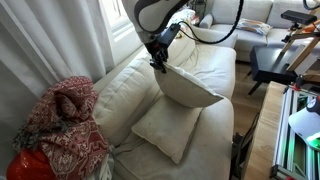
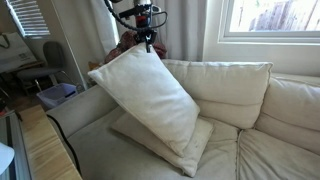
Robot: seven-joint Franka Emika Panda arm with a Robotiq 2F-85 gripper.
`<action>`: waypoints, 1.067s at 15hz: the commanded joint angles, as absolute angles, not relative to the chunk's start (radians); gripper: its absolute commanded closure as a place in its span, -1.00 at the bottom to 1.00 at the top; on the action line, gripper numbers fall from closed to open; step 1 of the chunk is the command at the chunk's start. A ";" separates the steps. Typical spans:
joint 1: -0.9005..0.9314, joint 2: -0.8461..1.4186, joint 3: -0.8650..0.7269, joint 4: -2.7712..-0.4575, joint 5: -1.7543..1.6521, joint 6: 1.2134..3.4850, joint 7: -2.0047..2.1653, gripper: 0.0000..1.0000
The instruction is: Put the white pillow on the right in a lying position and then put the other pillow on top of it
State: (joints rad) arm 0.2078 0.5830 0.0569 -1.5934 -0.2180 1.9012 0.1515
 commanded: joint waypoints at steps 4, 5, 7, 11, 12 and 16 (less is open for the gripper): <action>0.191 0.583 0.061 -1.632 -0.153 1.885 0.167 -0.74; 0.182 0.584 0.070 -1.628 -0.118 1.872 0.156 -0.88; 0.162 0.588 0.086 -1.623 -0.036 1.850 0.139 -1.00; 0.136 0.586 0.096 -1.666 0.035 1.963 0.057 -1.00; 0.134 0.586 0.096 -1.672 0.040 1.977 0.044 -0.99; 0.092 0.585 0.137 -1.670 0.188 1.990 -0.003 -1.00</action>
State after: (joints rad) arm 0.1410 0.5958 0.0980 -1.6479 0.0880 1.9686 0.0504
